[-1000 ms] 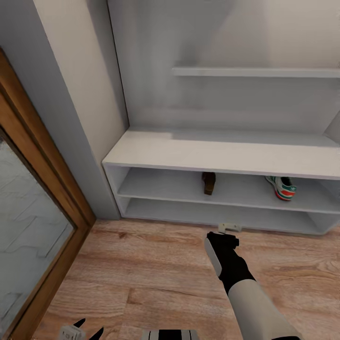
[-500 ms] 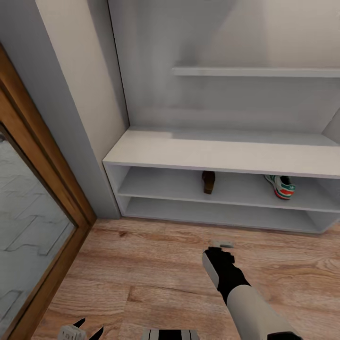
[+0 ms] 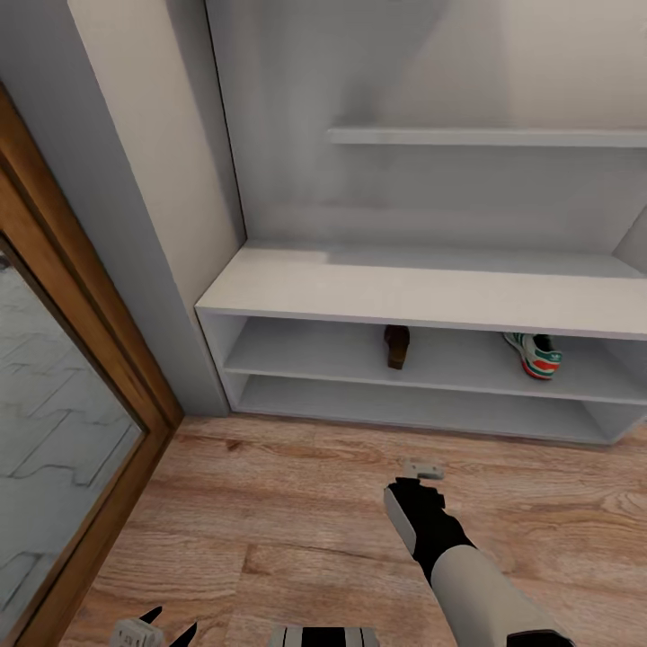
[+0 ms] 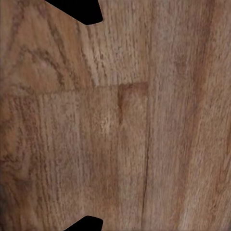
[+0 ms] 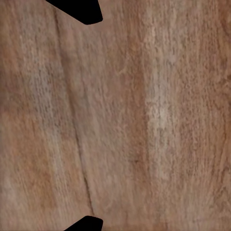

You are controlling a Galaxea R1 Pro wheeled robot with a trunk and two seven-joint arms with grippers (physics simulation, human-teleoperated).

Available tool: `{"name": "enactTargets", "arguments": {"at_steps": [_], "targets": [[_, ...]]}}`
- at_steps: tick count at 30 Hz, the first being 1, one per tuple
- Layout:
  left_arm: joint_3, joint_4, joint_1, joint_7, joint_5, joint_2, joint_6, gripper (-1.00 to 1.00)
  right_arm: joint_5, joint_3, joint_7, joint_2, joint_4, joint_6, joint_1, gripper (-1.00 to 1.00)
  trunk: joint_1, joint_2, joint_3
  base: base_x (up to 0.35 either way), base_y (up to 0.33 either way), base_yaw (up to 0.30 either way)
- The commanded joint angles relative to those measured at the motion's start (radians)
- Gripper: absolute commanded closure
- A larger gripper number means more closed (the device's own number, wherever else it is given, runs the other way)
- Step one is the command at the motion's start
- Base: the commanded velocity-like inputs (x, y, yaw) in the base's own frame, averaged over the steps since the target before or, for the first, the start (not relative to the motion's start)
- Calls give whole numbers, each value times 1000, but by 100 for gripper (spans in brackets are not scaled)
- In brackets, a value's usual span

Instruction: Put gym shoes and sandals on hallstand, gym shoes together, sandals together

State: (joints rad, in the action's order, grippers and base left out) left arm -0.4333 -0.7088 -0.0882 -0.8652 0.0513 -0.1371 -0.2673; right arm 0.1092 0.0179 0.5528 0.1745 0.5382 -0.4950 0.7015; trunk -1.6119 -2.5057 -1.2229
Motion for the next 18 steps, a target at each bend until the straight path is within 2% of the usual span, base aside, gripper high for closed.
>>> {"name": "enactTargets", "arguments": {"at_steps": [1,6,7,9,14,18], "targets": [[-4,0,-1,-5,5,1,-4,-100,10,2,7,0,-1,-1,0,-100,0,0,-1,0,0,0],[-4,0,-1,-5,5,1,-4,-100,7,4,5,0,-22,8,-5,-100,0,0,-1,0,0,0],[-4,0,-1,-5,5,1,-4,-100,5,7,-10,0,-41,68,-21,-100,0,0,-1,0,0,0],[-4,0,-1,-5,5,1,-4,-100,4,9,-24,-2,-45,107,-29,-100,0,0,-1,0,0,0],[-5,0,0,-5,4,0,-4,-100,-2,11,-109,-51,-63,228,-67,-100,0,0,-1,0,0,0],[-7,0,0,-5,4,-1,-4,-100,-30,11,-194,-88,-86,300,-92,-100,0,0,-1,0,0,0]]}}
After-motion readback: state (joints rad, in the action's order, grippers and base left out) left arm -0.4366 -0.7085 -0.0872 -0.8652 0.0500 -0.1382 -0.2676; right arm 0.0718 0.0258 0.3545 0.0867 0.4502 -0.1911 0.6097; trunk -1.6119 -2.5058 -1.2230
